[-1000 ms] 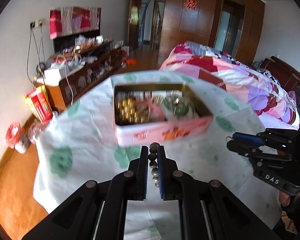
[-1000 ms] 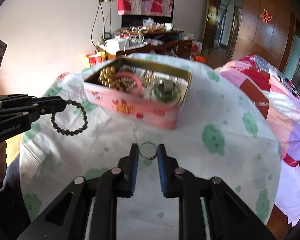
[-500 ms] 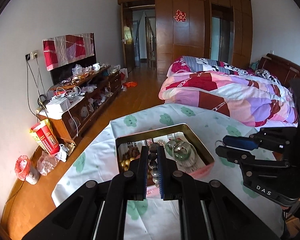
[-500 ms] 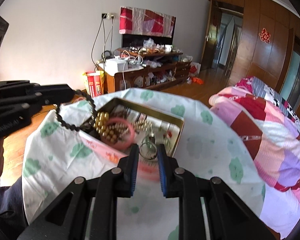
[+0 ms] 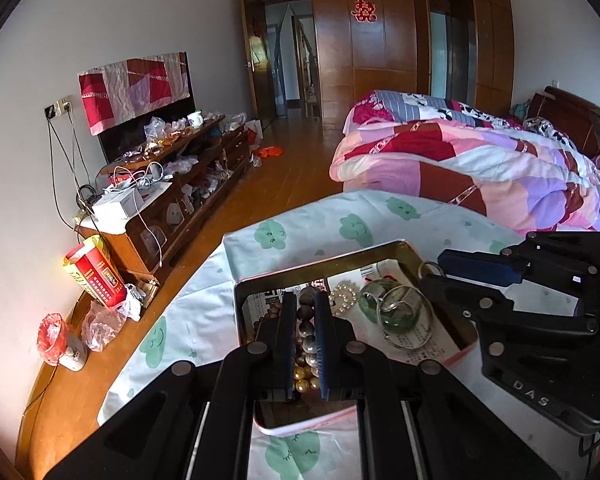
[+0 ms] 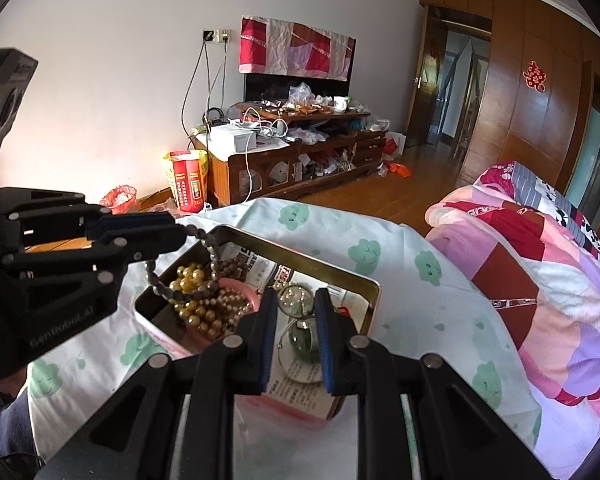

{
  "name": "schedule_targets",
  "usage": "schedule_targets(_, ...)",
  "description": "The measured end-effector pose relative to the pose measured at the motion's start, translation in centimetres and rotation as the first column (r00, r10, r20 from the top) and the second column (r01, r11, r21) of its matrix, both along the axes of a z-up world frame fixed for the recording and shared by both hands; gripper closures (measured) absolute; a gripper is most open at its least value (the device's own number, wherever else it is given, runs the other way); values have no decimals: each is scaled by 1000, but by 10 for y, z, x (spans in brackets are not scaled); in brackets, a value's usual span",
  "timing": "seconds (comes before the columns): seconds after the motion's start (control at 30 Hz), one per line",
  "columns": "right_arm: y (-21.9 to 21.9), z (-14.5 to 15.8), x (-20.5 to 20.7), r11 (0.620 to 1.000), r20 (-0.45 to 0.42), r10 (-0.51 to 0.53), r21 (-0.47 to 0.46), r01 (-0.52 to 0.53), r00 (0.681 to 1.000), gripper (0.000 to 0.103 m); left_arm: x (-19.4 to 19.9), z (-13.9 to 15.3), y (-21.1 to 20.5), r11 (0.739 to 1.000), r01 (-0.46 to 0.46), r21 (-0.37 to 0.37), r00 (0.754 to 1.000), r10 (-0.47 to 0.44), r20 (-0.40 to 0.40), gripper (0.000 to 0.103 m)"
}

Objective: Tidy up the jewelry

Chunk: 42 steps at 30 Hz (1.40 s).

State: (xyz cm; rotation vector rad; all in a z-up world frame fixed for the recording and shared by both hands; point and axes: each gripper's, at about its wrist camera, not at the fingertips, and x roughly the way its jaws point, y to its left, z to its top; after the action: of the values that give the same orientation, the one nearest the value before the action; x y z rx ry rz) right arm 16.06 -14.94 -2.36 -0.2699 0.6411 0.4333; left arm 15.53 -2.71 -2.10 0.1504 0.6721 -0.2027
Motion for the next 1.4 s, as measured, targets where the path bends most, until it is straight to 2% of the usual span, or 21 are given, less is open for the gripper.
schedule_targets(0.2, 8, -21, 14, 1000, -28, -9, -27, 9, 1000, 81, 15, -18, 4, 1000, -30, -10, 998, 29, -61, 93)
schedule_targets(0.27, 9, -28, 17, 1000, -52, -6, -24, 5, 999, 81, 17, -24, 7, 999, -54, -5, 995, 54, -79, 82)
schedule_targets(0.3, 9, -30, 17, 1000, -58, -8, -26, 6, 998, 81, 17, -25, 8, 998, -65, 0, 995, 65, -79, 68)
schedule_targets(0.33, 9, -32, 16, 999, -63, -13, -32, 11, 998, 80, 16, -25, 9, 997, -77, 1, 994, 77, -75, 49)
schedule_targets(0.37, 8, -33, 16, 999, -67, -16, -33, 14, 998, 75, 15, -25, 11, 996, -94, 2, 994, 94, -64, 41)
schedule_targets(0.4, 7, -34, 15, 999, -69, -18, -33, 16, 997, 65, 12, -23, 13, 994, -111, 5, 993, 111, -46, 30)
schedule_targets(0.47, 4, -34, 13, 999, -65, -29, -31, 27, 997, 50, 9, -20, 16, 993, -119, 3, 992, 119, -32, 29)
schedule_targets(0.67, -13, -24, -1, 996, -38, -83, -36, 82, 996, 49, -6, -6, 27, 989, -143, -45, 990, 142, -16, 29)
schedule_targets(1.0, -35, 6, -42, 992, 54, -122, 29, 121, 991, 29, -41, 7, 33, 980, -165, -110, 986, 167, 10, 29)
schedule_targets(1.4, -43, 17, -57, 989, 91, -138, 68, 132, 986, 25, -60, 13, 32, 977, -168, -131, 985, 172, 23, 29)
